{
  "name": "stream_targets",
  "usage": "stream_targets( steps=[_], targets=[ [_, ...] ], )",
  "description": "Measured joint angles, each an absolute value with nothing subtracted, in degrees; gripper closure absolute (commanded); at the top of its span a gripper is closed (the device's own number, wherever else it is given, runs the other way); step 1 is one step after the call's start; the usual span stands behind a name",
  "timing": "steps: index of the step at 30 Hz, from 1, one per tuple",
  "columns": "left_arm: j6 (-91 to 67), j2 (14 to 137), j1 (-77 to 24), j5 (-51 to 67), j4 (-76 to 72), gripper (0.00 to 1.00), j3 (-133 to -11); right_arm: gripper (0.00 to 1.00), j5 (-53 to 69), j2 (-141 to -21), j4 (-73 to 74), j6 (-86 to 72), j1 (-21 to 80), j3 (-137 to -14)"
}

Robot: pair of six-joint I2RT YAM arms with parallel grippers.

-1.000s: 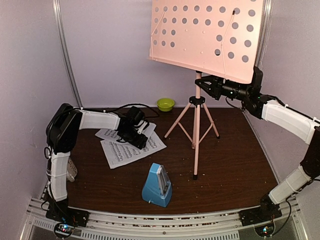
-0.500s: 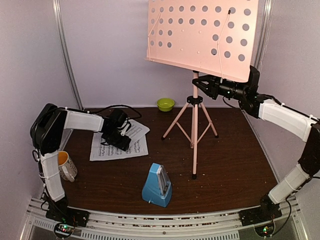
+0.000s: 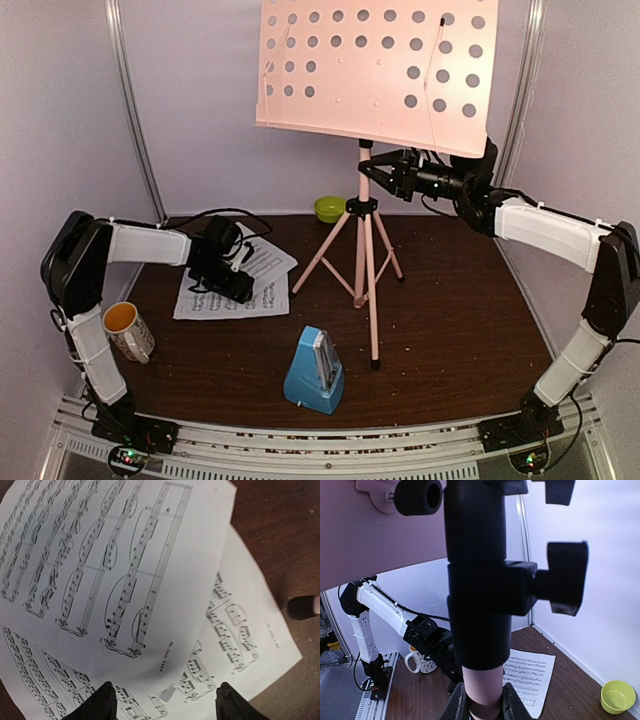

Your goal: Set up the instrument practice props

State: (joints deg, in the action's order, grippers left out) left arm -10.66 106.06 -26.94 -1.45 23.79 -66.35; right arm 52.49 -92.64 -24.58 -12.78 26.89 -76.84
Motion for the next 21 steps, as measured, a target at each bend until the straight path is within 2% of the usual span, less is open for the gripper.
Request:
stream_targets(
  steps=[4,9,12,16,19,21],
  targets=[
    [-6.9,100.3,-26.9,5.2,20.4,0.25,-65.9,0.75,53.2,-92.6,-26.2,-13.6,27.2,-76.5],
    [-2.8,95.6,-26.9,13.4,14.5,0.21,-65.9,0.58,52.9,-91.6,-29.3,-12.8,27.3,-75.4],
    [-0.4,95.6,-27.0,18.3,13.0,0.20,-66.0,0.49,52.5,-88.3,-31.5,-12.1,27.3,-74.7],
    [3.1,96.5,-27.7,23.6,12.7,0.20,-66.2,0.43,51.6,-84.0,-34.1,-11.8,27.3,-73.1],
    [5.0,97.2,-28.7,26.4,11.2,0.20,-66.3,0.28,50.0,-81.5,-34.6,-11.7,27.3,-70.4],
    [6.0,97.9,-29.2,27.9,10.0,0.21,-66.5,0.22,48.9,-80.4,-34.2,-12.1,27.2,-68.0]
  ],
)
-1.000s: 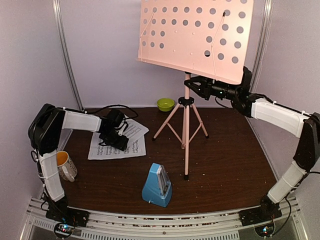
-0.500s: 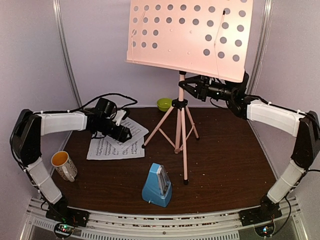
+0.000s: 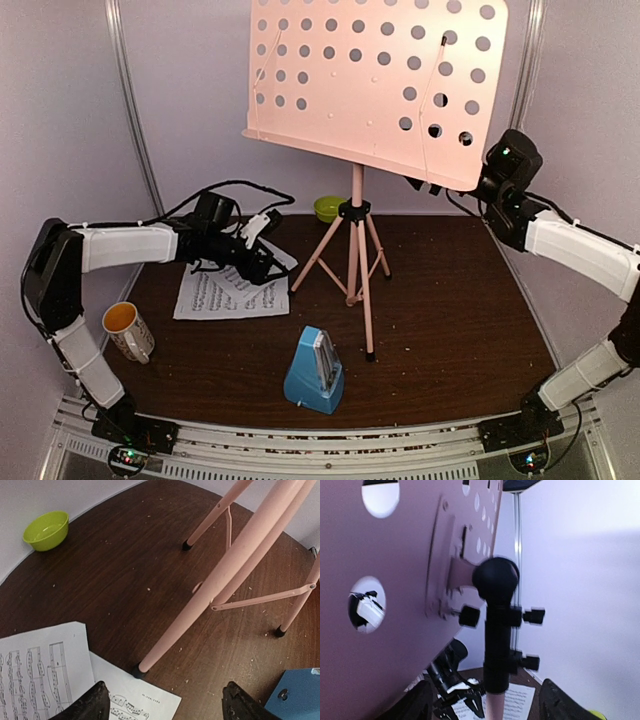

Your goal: Set up the instrument practice props

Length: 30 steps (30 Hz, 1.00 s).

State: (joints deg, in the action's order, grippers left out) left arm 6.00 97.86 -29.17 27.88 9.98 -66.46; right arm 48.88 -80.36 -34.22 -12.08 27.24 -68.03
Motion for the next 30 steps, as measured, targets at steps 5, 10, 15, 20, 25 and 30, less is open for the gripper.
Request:
stream_targets(
  steps=[5,10,15,20,25,30],
  targets=[
    [8.3,101.4,-29.8,30.9,8.6,0.22,-70.3,0.20,44.7,-76.1,-32.5,-11.8,27.3,-59.1],
    [9.6,106.9,-30.1,32.4,6.9,0.23,-75.4,0.20,40.2,-70.7,-31.4,-12.5,27.3,-50.5],
    [8.6,111.7,-30.3,33.7,5.3,0.29,-78.0,0.22,36.2,-65.3,-30.7,-14.4,27.4,-42.9],
    [7.0,112.9,-31.2,35.0,4.1,0.34,-78.3,0.23,30.3,-59.5,-28.2,-15.4,29.7,-36.5],
    [5.7,112.9,-34.4,37.1,1.3,0.47,-77.3,0.24,23.7,-58.1,-24.8,-14.5,35.9,-34.7],
    [2.4,112.9,-35.6,38.1,-4.9,0.57,-73.1,0.24,19.7,-59.0,-22.5,-13.4,38.9,-34.2]
  ],
)
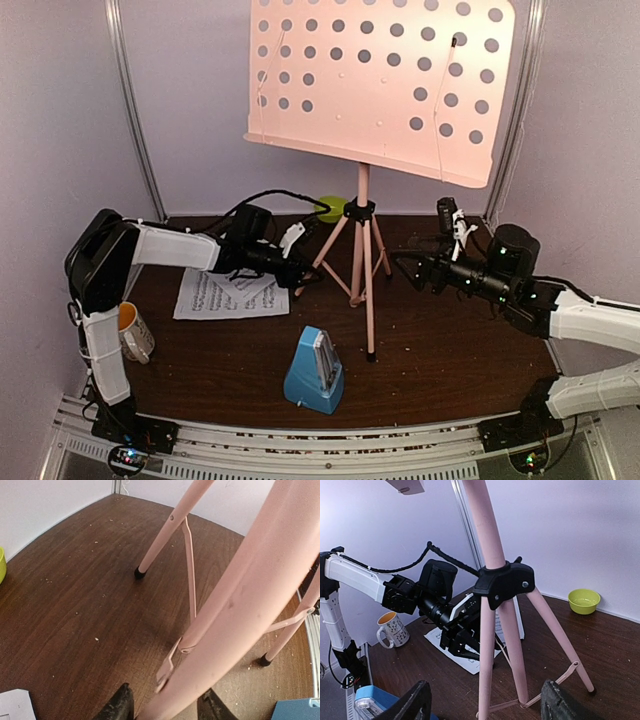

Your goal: Set up the instrument practice props

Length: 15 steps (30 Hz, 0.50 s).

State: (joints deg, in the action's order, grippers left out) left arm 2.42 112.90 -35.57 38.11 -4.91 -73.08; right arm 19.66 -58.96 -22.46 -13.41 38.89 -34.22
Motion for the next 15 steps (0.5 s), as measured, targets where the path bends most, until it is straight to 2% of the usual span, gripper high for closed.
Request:
stream_targets(
  steps=[13,15],
  targets=[
    [-5.8,109.2,-38.9,34.0,-12.8,0.74,-64.8,0.23,12.9,-64.3,-18.4,-12.8,43.4,-34.5],
    [-6.1,109.1,-39.1,33.4,-13.6,0.76,-64.3,0.28,11.2,-66.4,-17.3,-12.8,45.0,-35.5]
  ],
)
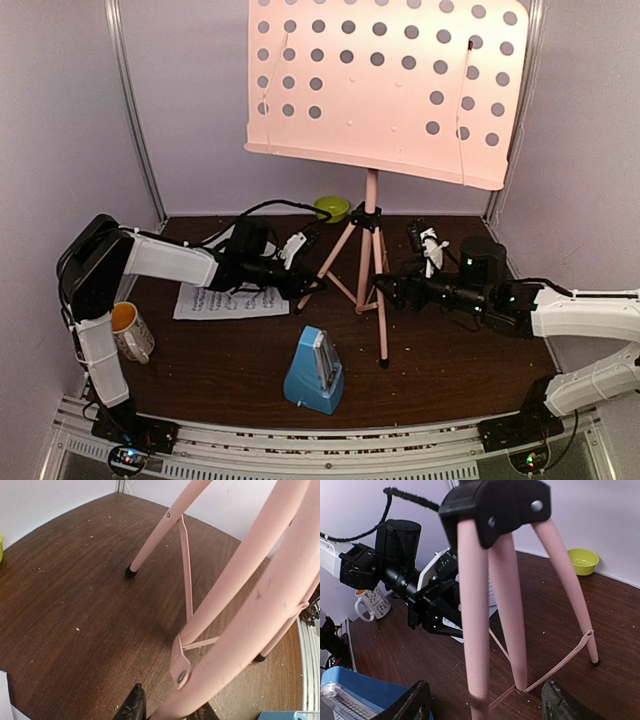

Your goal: Set up the instrument practice props

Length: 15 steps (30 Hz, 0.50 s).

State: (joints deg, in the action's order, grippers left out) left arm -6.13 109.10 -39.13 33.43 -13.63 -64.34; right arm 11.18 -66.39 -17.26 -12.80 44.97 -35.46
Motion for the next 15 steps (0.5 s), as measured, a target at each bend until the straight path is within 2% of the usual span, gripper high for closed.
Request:
stream_targets(
  steps=[7,15],
  targets=[
    [-6.0,108.9,-39.5,31.1,-14.2,0.88,-64.1,0.66,3.6,-70.4,-15.6,-12.3,47.6,-37.5],
    [-5.9,109.0,-40.1,26.7,-13.8,0.99,-64.9,0.95,-1.9,-72.7,-14.7,-9.5,47.6,-40.1]
  ],
)
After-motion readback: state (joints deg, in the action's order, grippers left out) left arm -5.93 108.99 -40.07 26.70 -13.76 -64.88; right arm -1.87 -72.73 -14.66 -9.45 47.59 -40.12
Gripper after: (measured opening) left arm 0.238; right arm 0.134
